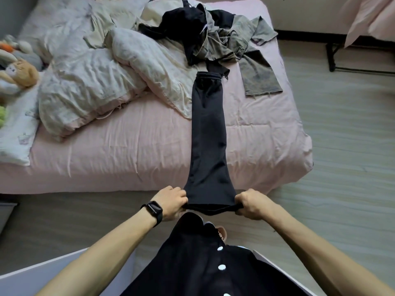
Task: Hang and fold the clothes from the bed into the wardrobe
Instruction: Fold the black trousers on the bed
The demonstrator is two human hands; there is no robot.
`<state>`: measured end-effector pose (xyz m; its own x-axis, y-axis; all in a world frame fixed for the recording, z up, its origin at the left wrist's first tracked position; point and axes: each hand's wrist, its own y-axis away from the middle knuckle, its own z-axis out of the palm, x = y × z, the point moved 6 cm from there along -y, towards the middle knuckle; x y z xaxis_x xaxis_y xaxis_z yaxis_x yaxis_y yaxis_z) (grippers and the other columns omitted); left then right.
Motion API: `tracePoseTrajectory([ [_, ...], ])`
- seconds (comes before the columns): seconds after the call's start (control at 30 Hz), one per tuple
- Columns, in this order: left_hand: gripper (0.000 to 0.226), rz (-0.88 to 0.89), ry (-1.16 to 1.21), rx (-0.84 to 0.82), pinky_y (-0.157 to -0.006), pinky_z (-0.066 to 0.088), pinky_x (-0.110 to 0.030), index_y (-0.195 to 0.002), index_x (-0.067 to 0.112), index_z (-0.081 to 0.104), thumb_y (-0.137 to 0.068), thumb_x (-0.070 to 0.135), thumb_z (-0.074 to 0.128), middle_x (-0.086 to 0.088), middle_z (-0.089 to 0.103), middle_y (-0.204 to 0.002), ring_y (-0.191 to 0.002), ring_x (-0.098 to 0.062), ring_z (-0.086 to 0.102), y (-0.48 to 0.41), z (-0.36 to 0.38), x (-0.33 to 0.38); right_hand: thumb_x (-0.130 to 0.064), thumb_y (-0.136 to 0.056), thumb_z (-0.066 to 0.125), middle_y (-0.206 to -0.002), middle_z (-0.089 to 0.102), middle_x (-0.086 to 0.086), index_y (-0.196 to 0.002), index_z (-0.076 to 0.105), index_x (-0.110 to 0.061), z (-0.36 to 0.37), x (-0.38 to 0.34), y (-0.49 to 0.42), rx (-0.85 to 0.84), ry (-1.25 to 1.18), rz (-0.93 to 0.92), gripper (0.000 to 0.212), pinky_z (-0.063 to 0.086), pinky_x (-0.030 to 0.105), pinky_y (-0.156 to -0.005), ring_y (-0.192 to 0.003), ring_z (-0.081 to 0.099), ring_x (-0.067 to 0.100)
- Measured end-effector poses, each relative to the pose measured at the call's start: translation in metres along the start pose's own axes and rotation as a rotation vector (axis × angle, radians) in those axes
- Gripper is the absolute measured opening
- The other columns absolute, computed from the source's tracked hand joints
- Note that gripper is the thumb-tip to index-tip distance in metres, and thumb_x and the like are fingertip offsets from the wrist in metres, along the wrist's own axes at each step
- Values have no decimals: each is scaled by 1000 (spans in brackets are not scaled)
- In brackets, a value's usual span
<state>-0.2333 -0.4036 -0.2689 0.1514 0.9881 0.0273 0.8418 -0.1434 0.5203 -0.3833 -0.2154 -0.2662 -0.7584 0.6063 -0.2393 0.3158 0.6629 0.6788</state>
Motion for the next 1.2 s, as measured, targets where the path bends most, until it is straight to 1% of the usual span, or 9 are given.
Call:
tracePoseTrajectory([
  [0.07,29,-82,60,50,-84,43,-40,-121,22,62,-100,32,46,-1,59,-118,-109,-26,55,-11,-20,-21,-39,-83,71,-101,72,6,-95,67,-25,-30,9,-8,72,-65,12,19,52,34,-73,-95,67,29],
  [0.17,22,-249,292,164,-78,49,-39,-116,27,64,-99,34,54,-2,67,-110,-102,-27,62,-28,-57,-67,-39,-88,69,-101,72,3,-96,66,-25,-77,32,-24,210,-213,65,17,55,39,-78,-93,66,27],
  [0.27,16,-437,458,330,-63,41,-34,-111,30,61,-97,38,57,-1,70,-99,-92,-28,65,-49,-95,-118,-29,-94,62,-118,62,3,-103,68,-18,-130,47,-50,454,-262,62,16,51,40,-90,-107,59,27],
  [0.37,18,-523,482,463,-62,37,-31,-111,29,64,-97,38,57,-2,69,-96,-89,-28,64,-79,-132,-162,-19,-97,55,-122,59,13,-105,62,-6,-181,56,-85,640,-229,41,17,45,44,-94,-113,53,35],
  [0.43,18,-574,505,512,-64,40,-32,-109,27,65,-98,37,55,-4,68,-97,-90,-29,63,-106,-147,-194,-21,-100,49,-114,61,14,-108,58,-9,-204,66,-116,628,-257,67,17,45,45,-86,-106,55,37],
  [0.6,30,-635,413,400,-75,46,-33,-116,31,69,-102,43,46,-6,67,-107,-98,-30,62,-183,-154,-272,-30,-103,47,-106,65,13,-109,60,-12,-252,100,-199,593,-270,135,23,40,38,-73,-98,60,37],
  [0.77,35,-573,306,309,-87,37,-33,-120,31,66,-108,37,33,4,69,-108,-107,-22,55,-280,-144,-342,-29,-106,39,-115,63,9,-120,59,-14,-292,130,-301,498,-155,163,29,48,43,-79,-107,57,34],
  [0.9,34,-556,325,327,-86,33,-31,-133,38,56,-108,33,32,9,67,-116,-111,-19,54,-353,-133,-400,-23,-103,42,-120,58,6,-130,54,-20,-319,159,-382,480,-73,211,30,50,43,-84,-111,54,32],
  [1.2,32,-637,320,359,-89,34,-33,-131,32,55,-105,22,38,8,64,-120,-112,-19,53,-489,-96,-496,-31,-105,39,-109,61,5,-116,56,-18,-355,217,-525,616,-180,265,25,48,43,-76,-101,56,32],
])
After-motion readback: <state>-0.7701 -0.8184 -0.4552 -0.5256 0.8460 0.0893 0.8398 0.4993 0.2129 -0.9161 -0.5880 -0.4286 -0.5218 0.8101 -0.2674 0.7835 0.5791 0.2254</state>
